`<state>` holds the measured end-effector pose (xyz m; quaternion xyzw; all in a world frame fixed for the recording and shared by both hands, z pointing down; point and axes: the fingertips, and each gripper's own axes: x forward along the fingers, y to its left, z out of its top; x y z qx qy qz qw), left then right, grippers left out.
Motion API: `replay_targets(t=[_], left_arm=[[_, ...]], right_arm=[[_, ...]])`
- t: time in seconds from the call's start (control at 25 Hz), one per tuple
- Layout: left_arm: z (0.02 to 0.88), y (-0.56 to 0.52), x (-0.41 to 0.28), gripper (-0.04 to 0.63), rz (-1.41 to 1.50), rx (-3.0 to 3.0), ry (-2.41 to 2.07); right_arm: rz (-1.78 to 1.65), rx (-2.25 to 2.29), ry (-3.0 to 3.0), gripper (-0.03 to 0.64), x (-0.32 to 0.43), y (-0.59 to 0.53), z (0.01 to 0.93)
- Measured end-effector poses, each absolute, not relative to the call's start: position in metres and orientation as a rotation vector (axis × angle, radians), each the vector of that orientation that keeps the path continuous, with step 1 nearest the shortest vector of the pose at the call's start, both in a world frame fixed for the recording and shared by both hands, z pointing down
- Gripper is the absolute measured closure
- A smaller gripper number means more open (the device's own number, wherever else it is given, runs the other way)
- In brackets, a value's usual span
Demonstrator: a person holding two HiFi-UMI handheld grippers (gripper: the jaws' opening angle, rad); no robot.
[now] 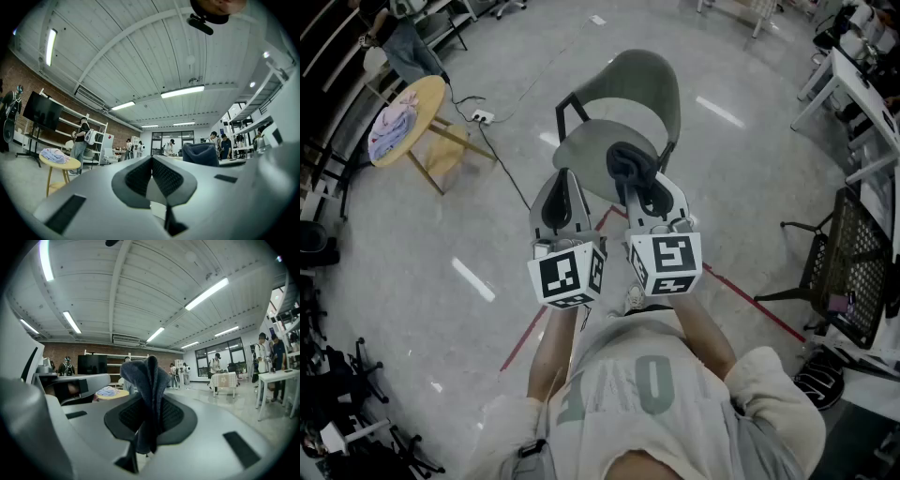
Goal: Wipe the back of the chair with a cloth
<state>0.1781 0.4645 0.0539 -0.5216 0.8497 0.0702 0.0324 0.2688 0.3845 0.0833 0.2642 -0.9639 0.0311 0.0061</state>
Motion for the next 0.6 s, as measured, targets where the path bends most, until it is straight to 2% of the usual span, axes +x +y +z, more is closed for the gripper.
replay_targets(t=[0.6], left_arm=[[0.0536, 0.4693, 0.178, 0.58, 0.216, -1.571, 2.636]], right_arm=[[0.105, 0.81, -3.046, 0.558, 0.2719, 0.3851, 0.0781]])
